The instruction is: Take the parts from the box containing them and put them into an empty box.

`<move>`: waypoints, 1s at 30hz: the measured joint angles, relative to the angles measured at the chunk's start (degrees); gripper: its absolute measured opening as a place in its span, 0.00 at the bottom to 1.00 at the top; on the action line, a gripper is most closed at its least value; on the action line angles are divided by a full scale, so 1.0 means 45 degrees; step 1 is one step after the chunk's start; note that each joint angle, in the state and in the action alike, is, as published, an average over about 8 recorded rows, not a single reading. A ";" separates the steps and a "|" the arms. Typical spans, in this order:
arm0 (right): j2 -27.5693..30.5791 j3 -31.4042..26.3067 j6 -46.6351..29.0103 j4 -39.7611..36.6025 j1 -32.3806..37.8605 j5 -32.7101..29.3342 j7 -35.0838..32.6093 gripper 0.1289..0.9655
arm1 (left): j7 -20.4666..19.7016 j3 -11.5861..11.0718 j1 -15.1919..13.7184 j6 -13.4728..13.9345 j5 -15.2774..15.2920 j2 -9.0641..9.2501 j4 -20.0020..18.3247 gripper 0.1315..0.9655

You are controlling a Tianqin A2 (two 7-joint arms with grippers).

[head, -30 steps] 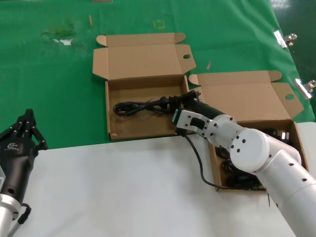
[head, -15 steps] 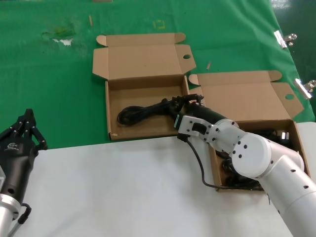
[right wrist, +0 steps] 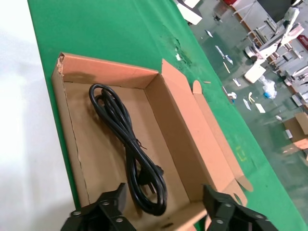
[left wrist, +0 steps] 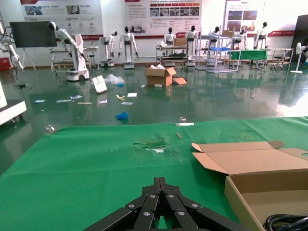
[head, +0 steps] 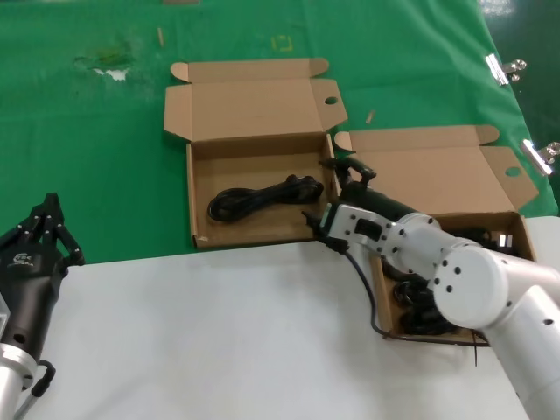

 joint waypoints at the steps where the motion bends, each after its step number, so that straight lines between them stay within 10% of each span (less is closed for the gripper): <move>1: 0.0061 0.0086 -0.0120 0.0238 -0.0102 -0.0077 0.0104 0.36 | 0.0000 0.0000 0.0000 0.0000 0.0000 0.0000 0.0000 0.01; 30: 0.2477 0.2675 -0.0985 0.4800 -0.2854 0.0742 0.1453 0.96 | 0.0000 0.0000 0.0000 0.0000 0.0000 0.0000 0.0000 0.01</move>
